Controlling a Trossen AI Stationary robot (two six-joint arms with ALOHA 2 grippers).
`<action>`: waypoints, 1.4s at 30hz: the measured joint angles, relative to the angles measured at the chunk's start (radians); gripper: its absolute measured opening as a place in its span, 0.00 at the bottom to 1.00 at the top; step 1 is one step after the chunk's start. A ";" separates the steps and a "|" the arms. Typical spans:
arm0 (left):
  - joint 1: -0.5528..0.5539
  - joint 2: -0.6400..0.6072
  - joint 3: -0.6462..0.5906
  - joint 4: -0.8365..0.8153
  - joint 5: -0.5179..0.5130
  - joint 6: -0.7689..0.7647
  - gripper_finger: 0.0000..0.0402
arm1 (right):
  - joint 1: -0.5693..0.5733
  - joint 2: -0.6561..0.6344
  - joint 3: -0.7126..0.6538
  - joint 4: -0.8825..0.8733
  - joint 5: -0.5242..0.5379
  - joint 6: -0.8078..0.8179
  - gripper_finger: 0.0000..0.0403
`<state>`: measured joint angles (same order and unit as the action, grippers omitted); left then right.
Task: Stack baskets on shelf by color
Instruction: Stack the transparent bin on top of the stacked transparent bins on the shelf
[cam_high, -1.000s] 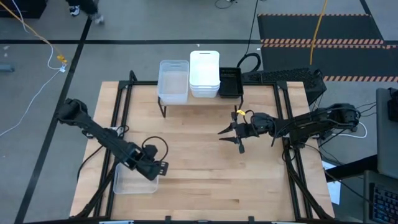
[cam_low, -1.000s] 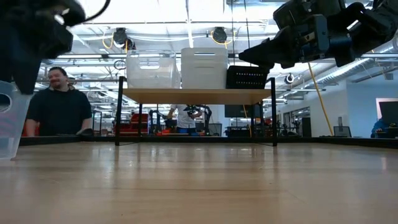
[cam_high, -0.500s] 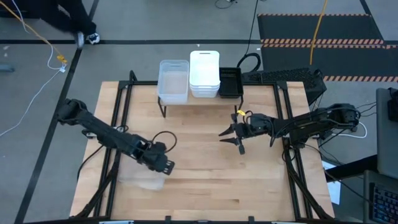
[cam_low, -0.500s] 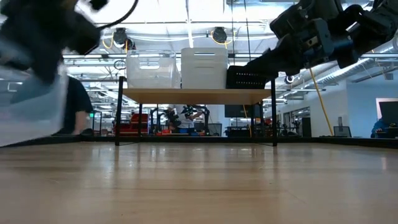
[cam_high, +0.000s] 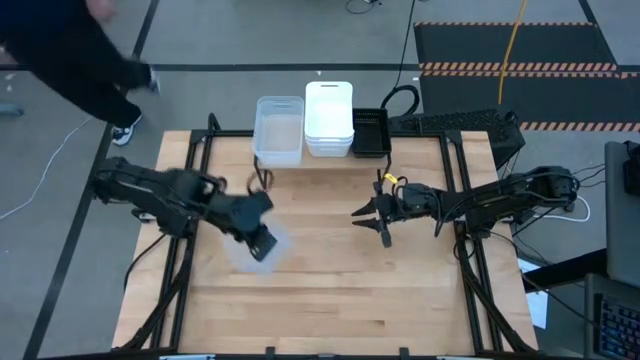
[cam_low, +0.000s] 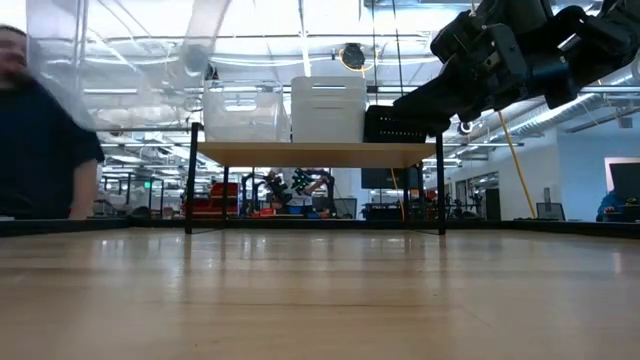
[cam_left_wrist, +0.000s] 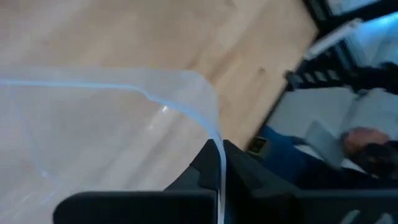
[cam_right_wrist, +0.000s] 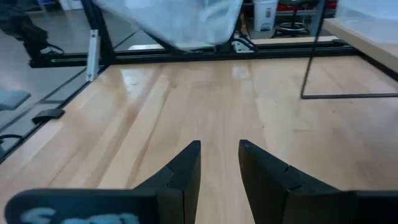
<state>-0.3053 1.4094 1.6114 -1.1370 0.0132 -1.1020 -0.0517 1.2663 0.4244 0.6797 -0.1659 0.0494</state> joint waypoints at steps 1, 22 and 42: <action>0.006 0.005 0.053 -0.072 -0.019 0.010 0.01 | 0.005 0.000 0.000 -0.002 0.013 0.000 0.26; 0.260 0.062 0.440 -0.436 -0.172 0.437 0.01 | 0.027 0.000 0.000 -0.003 0.039 0.018 0.26; 0.449 0.068 0.440 -0.282 -0.428 1.393 0.01 | 0.027 0.000 0.000 -0.003 0.039 0.018 0.26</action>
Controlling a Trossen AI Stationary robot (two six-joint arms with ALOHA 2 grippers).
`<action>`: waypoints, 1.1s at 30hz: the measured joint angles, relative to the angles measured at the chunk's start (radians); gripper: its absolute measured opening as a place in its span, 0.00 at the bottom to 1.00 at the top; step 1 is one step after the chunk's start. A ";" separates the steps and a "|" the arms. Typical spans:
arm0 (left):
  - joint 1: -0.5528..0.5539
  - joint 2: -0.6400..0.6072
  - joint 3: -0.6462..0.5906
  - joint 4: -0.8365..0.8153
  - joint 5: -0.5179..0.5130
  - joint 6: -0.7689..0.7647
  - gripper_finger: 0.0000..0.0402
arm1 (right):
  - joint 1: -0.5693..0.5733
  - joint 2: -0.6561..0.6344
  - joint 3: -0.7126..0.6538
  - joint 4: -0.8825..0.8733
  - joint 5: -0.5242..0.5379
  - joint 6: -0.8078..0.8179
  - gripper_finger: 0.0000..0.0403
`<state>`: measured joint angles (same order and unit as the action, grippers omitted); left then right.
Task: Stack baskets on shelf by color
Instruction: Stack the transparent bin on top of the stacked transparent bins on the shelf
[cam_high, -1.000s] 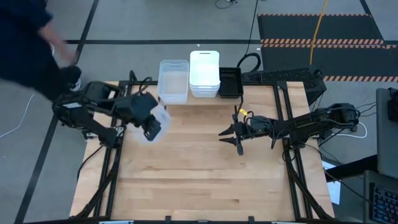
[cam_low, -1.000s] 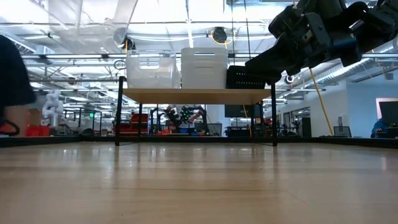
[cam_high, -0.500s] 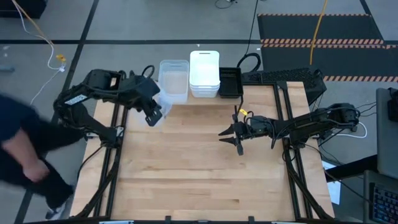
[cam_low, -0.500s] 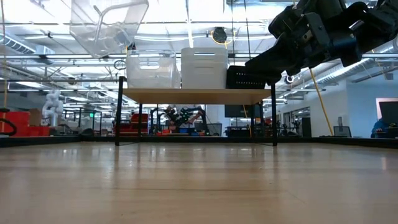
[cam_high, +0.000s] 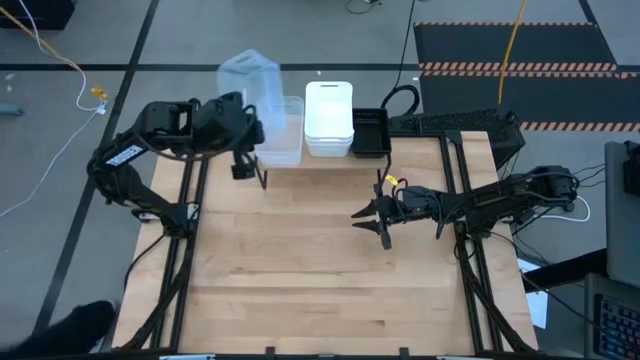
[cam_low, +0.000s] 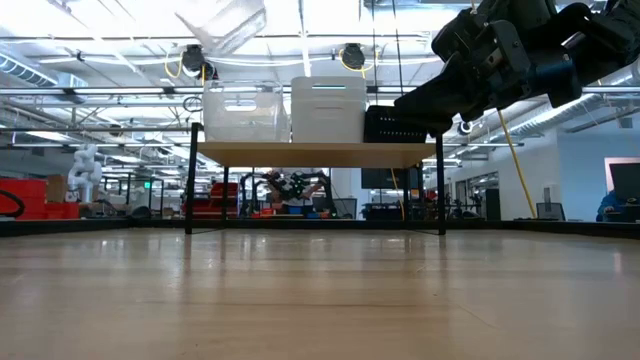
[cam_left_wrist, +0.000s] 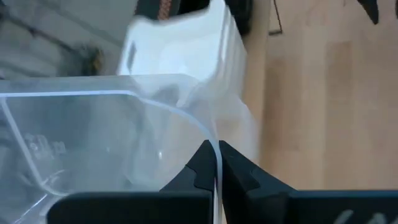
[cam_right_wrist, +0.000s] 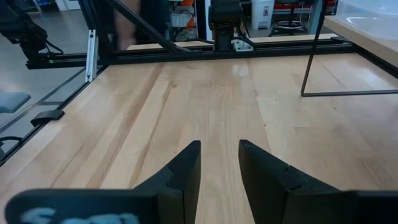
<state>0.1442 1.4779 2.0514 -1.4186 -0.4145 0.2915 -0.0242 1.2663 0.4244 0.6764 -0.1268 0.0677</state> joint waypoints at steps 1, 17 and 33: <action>0.007 0.011 0.001 0.032 -0.001 0.045 0.01 | 0.000 0.000 0.000 0.000 0.000 0.000 0.26; 0.164 0.258 -0.001 -0.107 0.135 0.237 0.01 | 0.000 0.000 0.000 -0.024 0.000 0.002 0.26; 0.171 0.249 0.000 -0.099 0.164 0.047 0.16 | 0.000 0.000 0.000 -0.003 0.003 0.011 0.26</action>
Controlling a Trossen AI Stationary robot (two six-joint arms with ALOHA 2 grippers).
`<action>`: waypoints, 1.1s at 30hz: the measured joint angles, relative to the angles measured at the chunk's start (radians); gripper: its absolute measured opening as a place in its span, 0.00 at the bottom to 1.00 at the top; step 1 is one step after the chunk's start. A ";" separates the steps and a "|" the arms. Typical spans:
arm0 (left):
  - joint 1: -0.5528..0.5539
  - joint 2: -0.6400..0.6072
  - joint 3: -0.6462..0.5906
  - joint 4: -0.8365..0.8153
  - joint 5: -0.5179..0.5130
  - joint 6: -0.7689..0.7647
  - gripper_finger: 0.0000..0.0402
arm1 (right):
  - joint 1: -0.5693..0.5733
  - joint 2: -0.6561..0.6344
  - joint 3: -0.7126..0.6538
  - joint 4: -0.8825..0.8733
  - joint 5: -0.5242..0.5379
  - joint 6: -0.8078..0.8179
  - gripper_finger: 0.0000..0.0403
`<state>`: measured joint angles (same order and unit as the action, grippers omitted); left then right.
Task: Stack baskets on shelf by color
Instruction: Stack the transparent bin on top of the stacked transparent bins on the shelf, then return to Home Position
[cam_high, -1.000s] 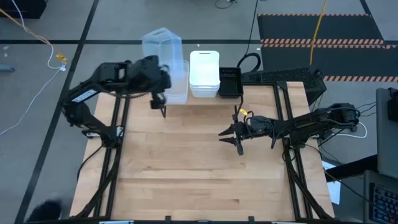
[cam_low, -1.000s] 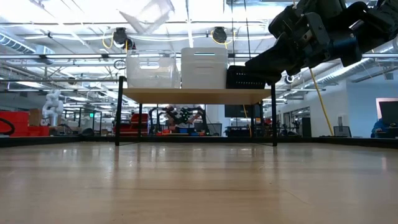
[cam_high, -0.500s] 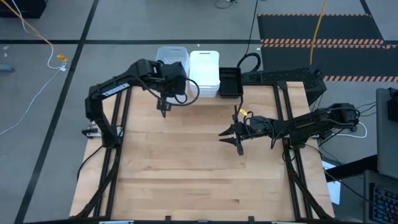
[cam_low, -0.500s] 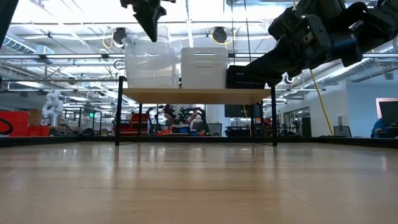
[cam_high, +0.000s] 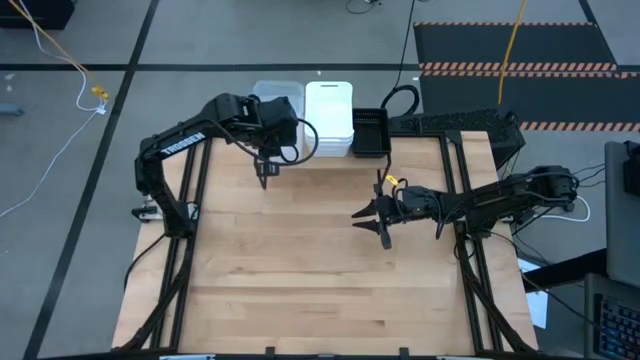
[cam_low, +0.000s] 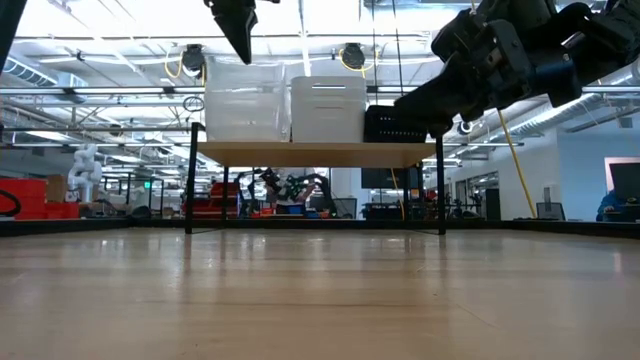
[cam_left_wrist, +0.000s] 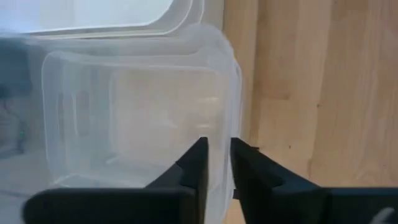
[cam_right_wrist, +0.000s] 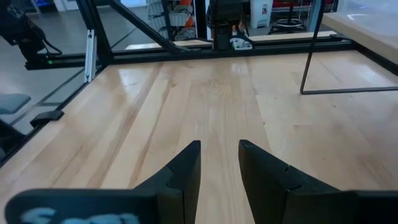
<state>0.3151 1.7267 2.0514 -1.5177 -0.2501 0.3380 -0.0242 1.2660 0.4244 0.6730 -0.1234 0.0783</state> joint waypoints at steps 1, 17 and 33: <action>0.000 -0.001 0.000 0.000 0.000 0.000 0.19 | 0.000 0.000 0.000 0.003 0.000 0.004 0.26; -0.024 -0.131 0.000 -0.008 -0.285 -0.228 0.42 | 0.000 0.000 0.000 0.000 0.001 0.025 0.26; -0.409 -0.877 -1.114 0.974 -0.463 -0.395 0.42 | -0.035 -0.396 0.050 -0.136 -0.010 -0.084 0.26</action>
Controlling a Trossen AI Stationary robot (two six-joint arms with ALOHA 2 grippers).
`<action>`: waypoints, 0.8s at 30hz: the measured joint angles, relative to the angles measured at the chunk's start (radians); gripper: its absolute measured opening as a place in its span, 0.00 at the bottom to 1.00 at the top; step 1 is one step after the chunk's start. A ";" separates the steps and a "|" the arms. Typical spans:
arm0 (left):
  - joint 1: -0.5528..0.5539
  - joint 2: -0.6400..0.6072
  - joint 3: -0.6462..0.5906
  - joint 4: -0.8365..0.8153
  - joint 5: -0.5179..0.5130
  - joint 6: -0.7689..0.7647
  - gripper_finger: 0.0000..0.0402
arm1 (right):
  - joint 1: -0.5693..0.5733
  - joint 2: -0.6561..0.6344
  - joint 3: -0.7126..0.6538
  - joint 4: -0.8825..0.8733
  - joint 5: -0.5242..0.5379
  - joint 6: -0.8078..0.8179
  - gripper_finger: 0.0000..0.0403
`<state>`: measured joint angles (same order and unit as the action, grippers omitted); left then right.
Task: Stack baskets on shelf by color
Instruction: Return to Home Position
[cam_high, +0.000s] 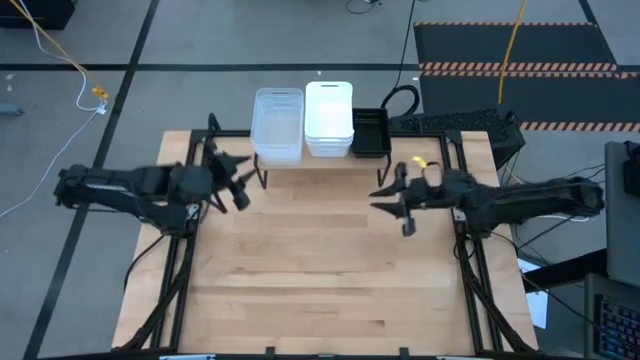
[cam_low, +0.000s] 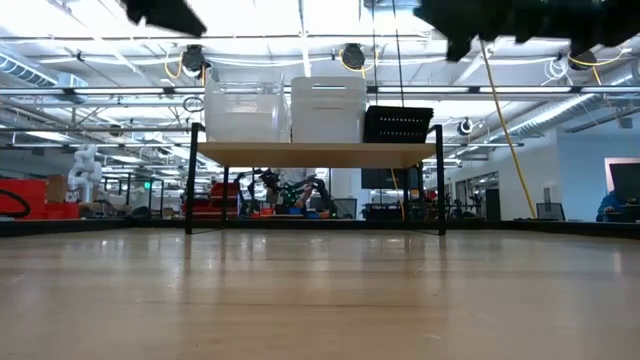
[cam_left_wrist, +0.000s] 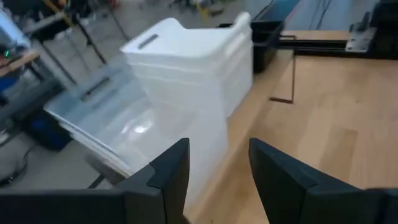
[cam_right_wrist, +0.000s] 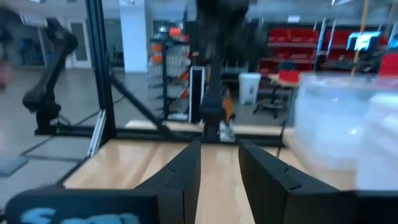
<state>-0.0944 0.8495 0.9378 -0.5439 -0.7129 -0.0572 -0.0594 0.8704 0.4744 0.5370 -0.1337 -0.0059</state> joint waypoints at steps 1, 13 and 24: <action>-0.009 -0.032 -0.080 0.081 0.000 0.026 0.42 | -0.006 -0.042 0.007 -0.041 0.000 -0.005 0.26; -0.010 -0.318 -0.667 0.796 0.012 0.161 0.42 | -0.038 -0.519 0.013 -0.396 -0.001 0.035 0.26; 0.006 -0.566 -0.752 0.678 0.033 0.134 0.42 | -0.038 -0.720 0.013 -0.717 -0.035 0.021 0.26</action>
<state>-0.0881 0.2837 0.1862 0.1338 -0.6803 0.0763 -0.0971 0.1504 0.4870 -0.1799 -0.1691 0.0146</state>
